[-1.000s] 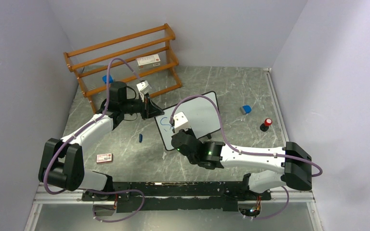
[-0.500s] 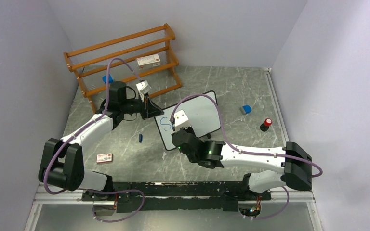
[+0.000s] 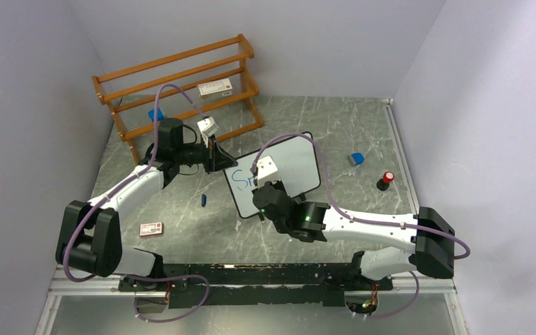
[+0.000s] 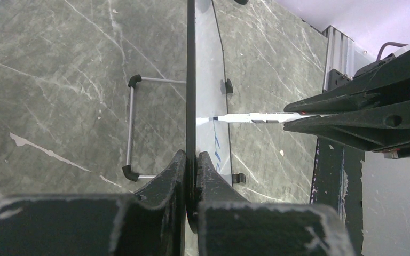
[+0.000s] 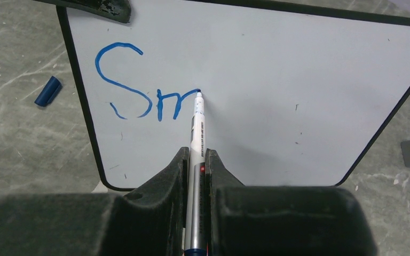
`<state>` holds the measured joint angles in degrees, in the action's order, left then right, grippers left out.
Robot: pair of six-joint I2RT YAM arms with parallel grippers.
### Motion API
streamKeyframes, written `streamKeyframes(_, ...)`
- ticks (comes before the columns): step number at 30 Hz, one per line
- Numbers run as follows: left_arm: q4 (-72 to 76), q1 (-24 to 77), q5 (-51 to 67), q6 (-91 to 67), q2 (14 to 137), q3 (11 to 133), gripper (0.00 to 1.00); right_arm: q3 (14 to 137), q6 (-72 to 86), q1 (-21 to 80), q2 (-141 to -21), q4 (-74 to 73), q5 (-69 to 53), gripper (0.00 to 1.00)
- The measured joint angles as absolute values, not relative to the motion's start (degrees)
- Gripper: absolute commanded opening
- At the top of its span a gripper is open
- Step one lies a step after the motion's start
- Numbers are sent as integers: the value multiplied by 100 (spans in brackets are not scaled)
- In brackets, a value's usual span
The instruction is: Write a sentence on the whiteboard
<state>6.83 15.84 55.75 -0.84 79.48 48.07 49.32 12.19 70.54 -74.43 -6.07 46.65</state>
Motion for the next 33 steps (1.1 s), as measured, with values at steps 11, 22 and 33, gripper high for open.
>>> streamKeyframes(11, 681, 1584, 5572, -84, 7948, 4807, 5, 4814, 1459, 7024, -7363, -875, 4558, 0)
streamKeyframes(22, 674, 1584, 5568, -80, 7948, 4807, 5, 4812, 1616, 7024, -7365, -1081, 4414, 0)
streamKeyframes(33, 661, 1584, 5572, -80, 7944, 4807, 5, 4810, 1653, 7019, -7299, -1144, 4407, 0)
